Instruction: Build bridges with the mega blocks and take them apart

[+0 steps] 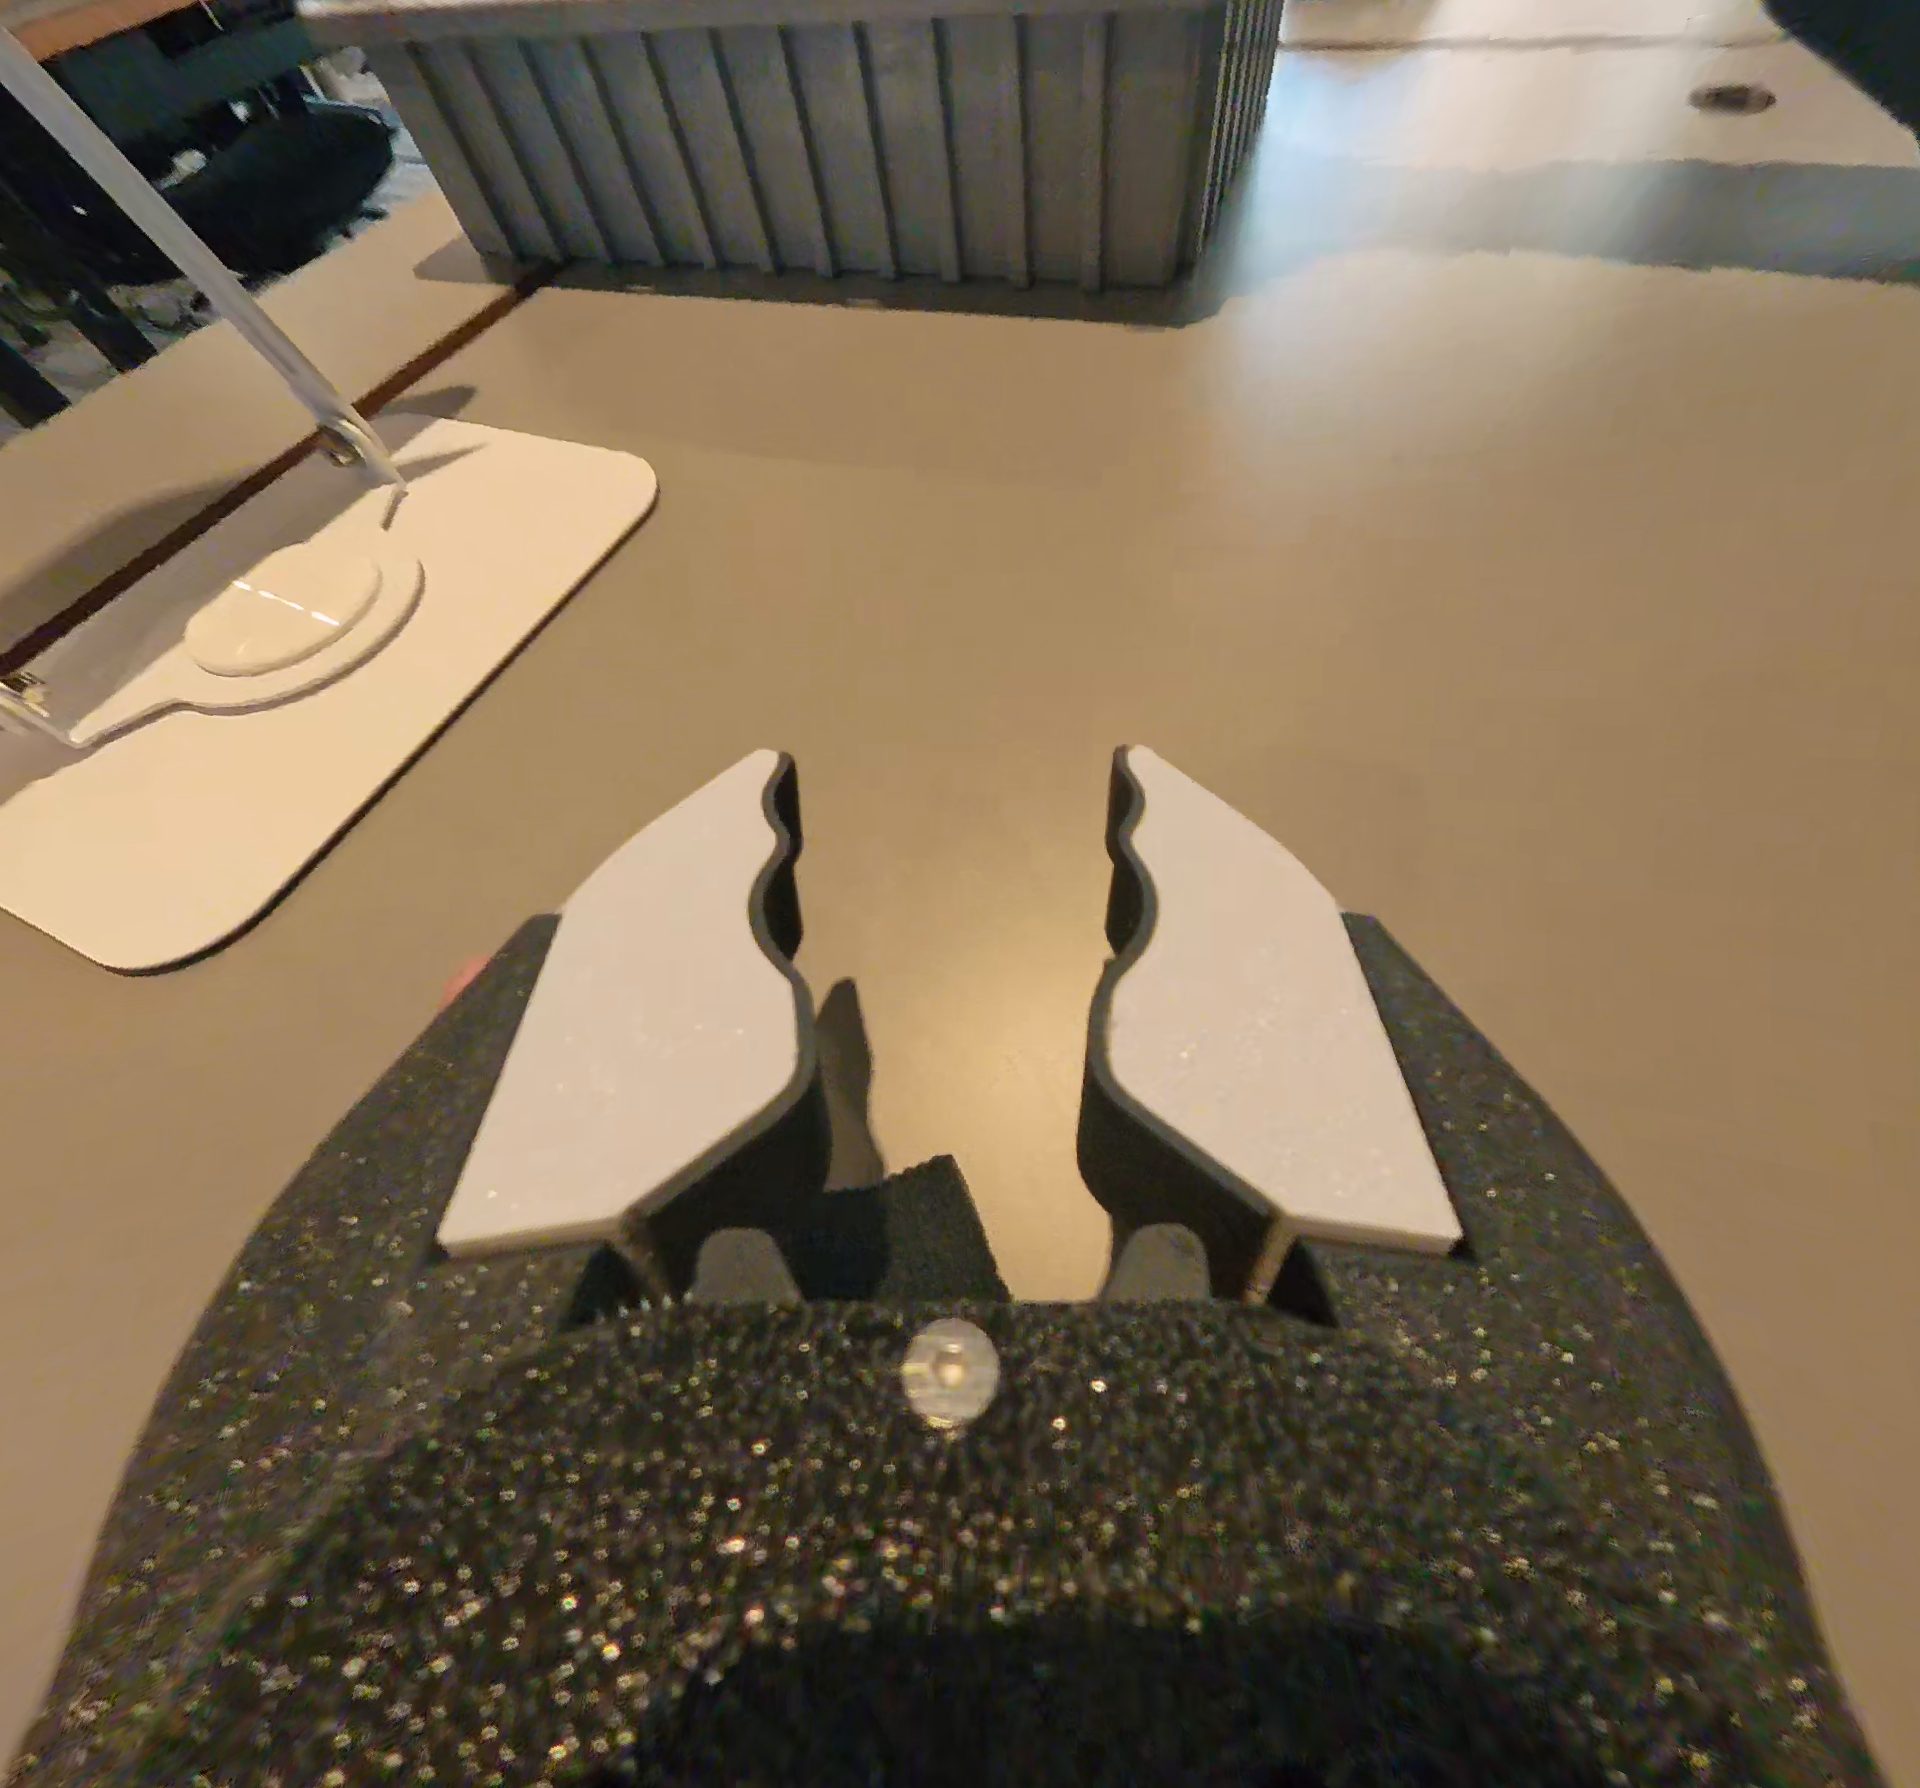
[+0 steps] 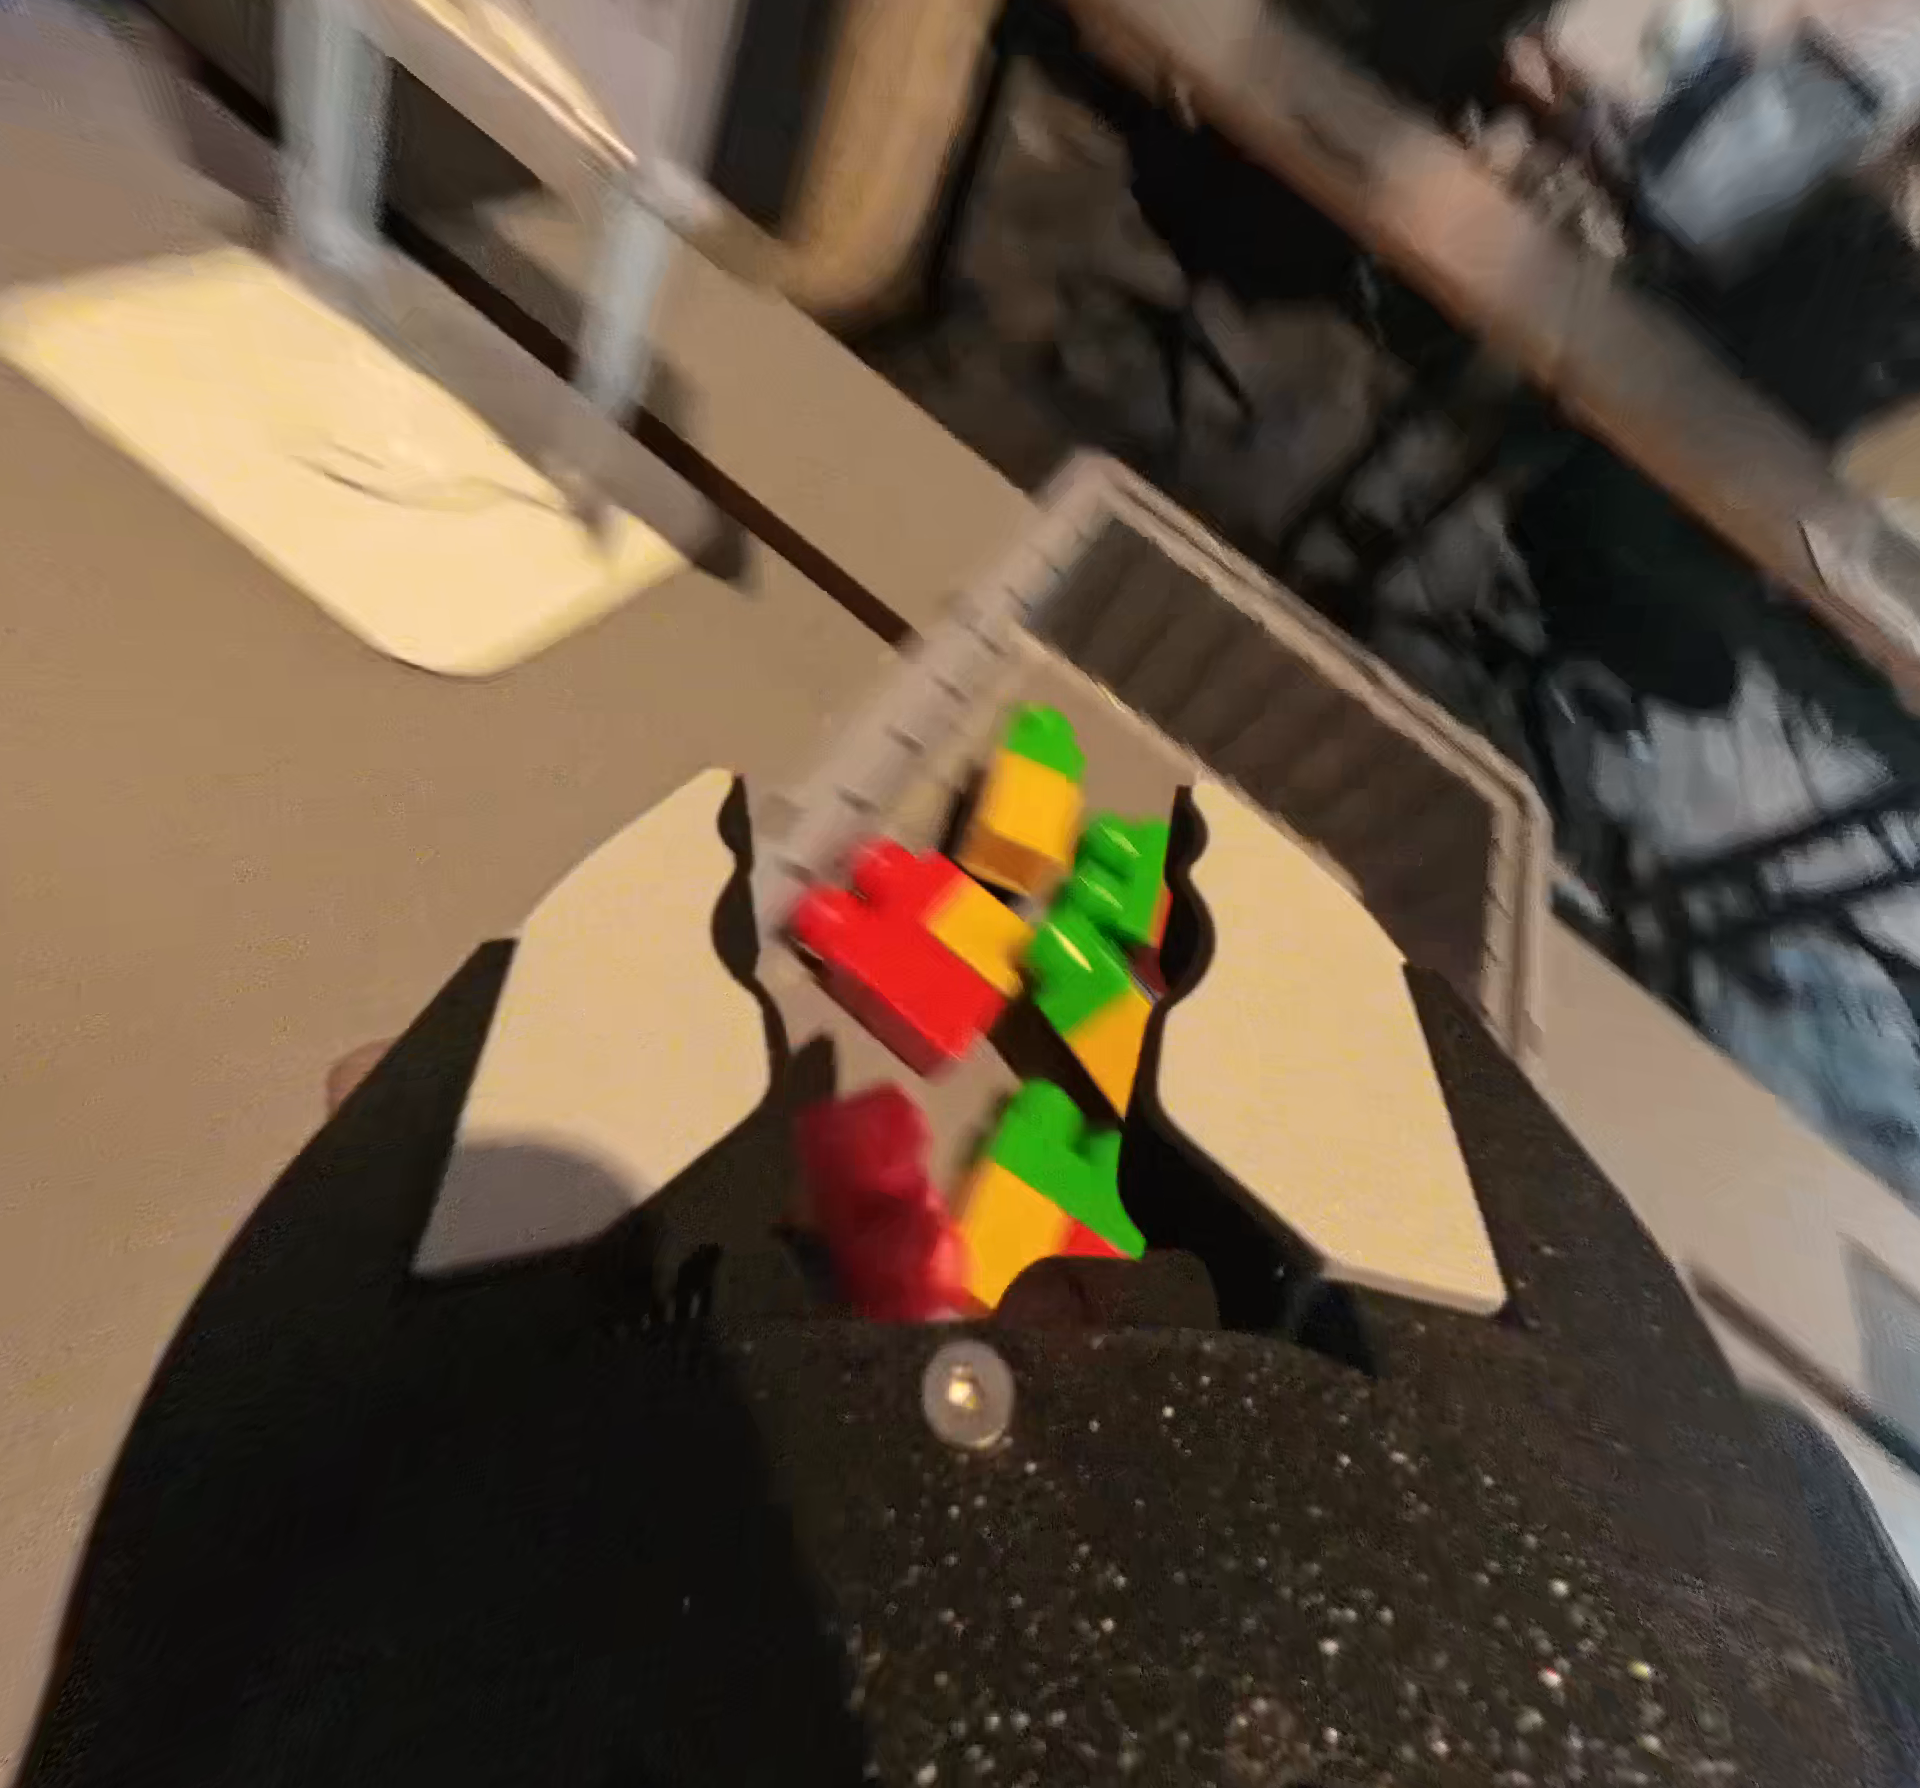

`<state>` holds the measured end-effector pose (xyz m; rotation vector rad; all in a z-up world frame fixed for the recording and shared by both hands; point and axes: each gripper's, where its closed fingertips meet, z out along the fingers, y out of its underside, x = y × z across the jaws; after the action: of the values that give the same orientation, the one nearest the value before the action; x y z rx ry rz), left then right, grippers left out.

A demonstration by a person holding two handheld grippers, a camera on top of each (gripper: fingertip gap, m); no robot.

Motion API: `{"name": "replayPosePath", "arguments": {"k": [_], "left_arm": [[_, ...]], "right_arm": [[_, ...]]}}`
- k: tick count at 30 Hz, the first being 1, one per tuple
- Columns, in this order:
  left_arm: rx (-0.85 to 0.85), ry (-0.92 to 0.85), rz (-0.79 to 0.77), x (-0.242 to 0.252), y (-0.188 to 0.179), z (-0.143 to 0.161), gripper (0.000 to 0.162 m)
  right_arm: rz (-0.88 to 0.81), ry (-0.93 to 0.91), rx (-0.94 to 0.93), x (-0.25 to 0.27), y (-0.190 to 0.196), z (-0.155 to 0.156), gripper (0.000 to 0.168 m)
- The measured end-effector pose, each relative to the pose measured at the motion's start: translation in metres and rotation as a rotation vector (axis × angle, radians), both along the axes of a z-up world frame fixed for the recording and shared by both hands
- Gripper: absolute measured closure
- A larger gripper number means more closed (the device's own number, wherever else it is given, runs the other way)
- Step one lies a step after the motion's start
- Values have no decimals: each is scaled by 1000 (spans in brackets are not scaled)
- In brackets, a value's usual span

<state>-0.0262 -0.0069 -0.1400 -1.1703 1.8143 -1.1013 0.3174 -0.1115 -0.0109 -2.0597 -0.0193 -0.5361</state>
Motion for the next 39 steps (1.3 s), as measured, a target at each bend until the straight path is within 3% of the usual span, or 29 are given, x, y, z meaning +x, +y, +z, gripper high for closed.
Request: {"name": "replayPosePath", "arguments": {"k": [4, 8, 11, 15, 19, 20, 26, 33, 39], "left_arm": [[-95, -127, 50, 13, 1, 21, 106], [-144, -199, 134, 33, 12, 32, 107], [-260, -221, 196, 51, 22, 42, 110], [-245, -301, 260, 81, 50, 58, 120], [-135, -402, 259, 100, 66, 60, 156], [-100, -418, 247, 101, 65, 57, 162], [40, -437, 144, 92, 40, 52, 162], [163, -414, 165, 89, 30, 44, 153], [173, -411, 183, 86, 30, 43, 152]], "right_arm": [[309, -40, 164, -131, 31, 19, 108], [478, -21, 165, -225, 71, -30, 118], [492, 8, 177, -256, 99, -75, 122], [447, 144, 266, -261, 127, -99, 136], [405, 251, 409, -244, 143, -87, 168], [409, 272, 434, -242, 144, -84, 168], [453, 291, 449, -244, 134, -82, 168], [456, 360, 499, -238, 130, -77, 168], [455, 328, 541, -238, 125, -72, 168]]}}
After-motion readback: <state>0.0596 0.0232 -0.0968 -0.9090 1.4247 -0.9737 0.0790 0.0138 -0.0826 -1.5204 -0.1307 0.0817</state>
